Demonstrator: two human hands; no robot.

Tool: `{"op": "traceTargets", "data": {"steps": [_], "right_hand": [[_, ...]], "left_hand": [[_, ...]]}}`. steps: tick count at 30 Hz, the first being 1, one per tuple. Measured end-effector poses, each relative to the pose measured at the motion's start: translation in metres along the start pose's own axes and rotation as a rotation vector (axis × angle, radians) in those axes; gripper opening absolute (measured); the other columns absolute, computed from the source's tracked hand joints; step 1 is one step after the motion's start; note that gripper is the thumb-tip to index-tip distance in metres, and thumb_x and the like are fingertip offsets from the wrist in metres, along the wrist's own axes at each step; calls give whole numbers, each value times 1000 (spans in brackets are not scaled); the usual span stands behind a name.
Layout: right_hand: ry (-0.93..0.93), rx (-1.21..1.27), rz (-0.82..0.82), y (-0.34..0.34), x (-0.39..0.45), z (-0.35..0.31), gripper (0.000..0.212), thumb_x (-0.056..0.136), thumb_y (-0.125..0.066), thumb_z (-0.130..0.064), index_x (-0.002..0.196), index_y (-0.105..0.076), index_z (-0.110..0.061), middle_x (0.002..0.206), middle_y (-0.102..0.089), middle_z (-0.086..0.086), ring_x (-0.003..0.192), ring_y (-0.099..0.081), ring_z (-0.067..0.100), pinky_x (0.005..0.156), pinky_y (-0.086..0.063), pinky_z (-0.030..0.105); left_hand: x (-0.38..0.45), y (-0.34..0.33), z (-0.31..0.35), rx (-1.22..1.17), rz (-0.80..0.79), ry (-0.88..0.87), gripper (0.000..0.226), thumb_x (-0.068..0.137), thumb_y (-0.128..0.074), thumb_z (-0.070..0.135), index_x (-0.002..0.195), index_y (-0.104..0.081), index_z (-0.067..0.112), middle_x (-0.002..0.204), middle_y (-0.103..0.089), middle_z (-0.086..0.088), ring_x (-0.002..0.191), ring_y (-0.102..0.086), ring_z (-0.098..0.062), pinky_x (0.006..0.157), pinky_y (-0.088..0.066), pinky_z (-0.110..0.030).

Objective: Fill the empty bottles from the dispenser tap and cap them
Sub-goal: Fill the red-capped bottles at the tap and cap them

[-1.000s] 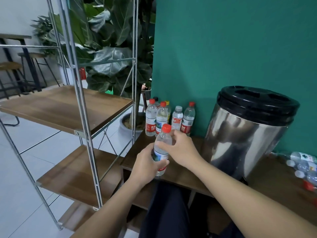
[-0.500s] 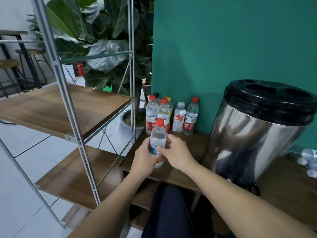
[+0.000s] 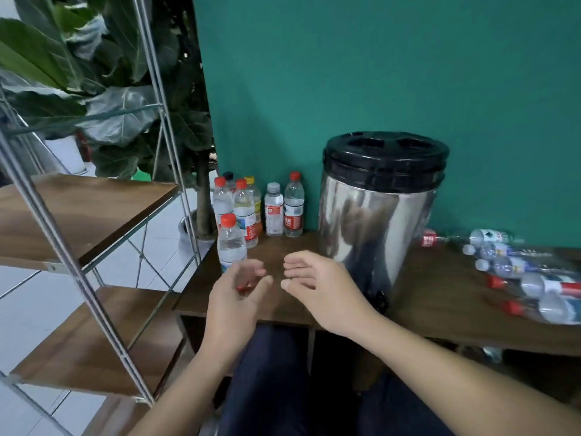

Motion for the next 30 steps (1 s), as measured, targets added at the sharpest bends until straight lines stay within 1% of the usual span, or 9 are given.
{"op": "traceTargets", "data": {"steps": [2,4,6,8,12,17,21,25,30], "right_hand": [[21,-18,71,41,-25,-4,27,101,-82,-23,128,-78,-21,116,-80,-13,107,-76,-2,95,-62,21],[12,-42,162,85,-47,0,4,104,-78,-24,106,-81,-25,98,-82,-14,93,-77,4,83,-62,26],[14,-52,280,133,-67,10,17,107,-72,-25,91,-77,-24,86,-81,-8,83,-78,12,81,-64,41],[-5,-25,360,172,-78,27,22,109,-66,-22,89,-75,-20,86,-80,-5,83,-79,15,85,-65,50],[-98,-12,447,236,-91,85,25,110,-62,-18,91,-78,-21,91,-80,-4,89,-78,13,89,-66,47],[-196,-72,454,275,-84,165,16,112,-64,-28,104,-77,-30,98,-77,-18,95,-71,-2,92,-58,28],[-251,-96,400,287,-57,223,19,114,-60,-38,117,-76,-30,110,-75,-17,108,-69,0,105,-58,33],[-267,-105,377,300,-22,269,27,112,-65,-39,132,-72,-23,124,-74,-12,120,-67,5,112,-55,34],[-253,-168,338,316,37,312,45,106,-75,-39,148,-64,-24,139,-74,-8,130,-68,13,114,-56,40]], "left_hand": [[-14,-36,32,-153,-92,10,7,102,-79,15,103,-80,21,97,-81,1,94,-76,-11,86,-61,-29],[-27,-77,65,-249,-179,-14,11,105,-73,10,98,-79,15,91,-79,-8,83,-74,-16,76,-62,-31],[-40,-124,93,-295,-270,-32,17,109,-67,11,97,-79,13,89,-78,-9,78,-72,-18,73,-63,-36],[-49,-167,110,-319,-339,-38,20,112,-63,13,99,-78,13,89,-78,-10,76,-70,-18,73,-63,-37],[-63,-255,127,-339,-388,-18,21,113,-63,18,100,-79,21,93,-80,-6,85,-76,-22,86,-68,-45],[-53,-352,112,-279,-407,91,13,112,-64,27,108,-76,32,101,-79,6,98,-76,-18,96,-66,-50],[-32,-407,85,-208,-367,209,12,113,-63,31,123,-69,36,115,-73,12,109,-70,-11,106,-62,-43],[-3,-442,59,-131,-308,276,31,114,-63,30,145,-60,30,127,-62,17,120,-60,-6,107,-49,-27],[38,-476,29,-83,-239,348,39,115,-60,24,152,-51,28,147,-60,8,138,-59,-16,111,-46,-32]]}}
Point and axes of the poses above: each hand's wrist, its own x-axis towards the middle knuckle, its own y-axis out of the back of the hand, z = x × y, the point moved 10 cm from there along x, towards the middle knuckle
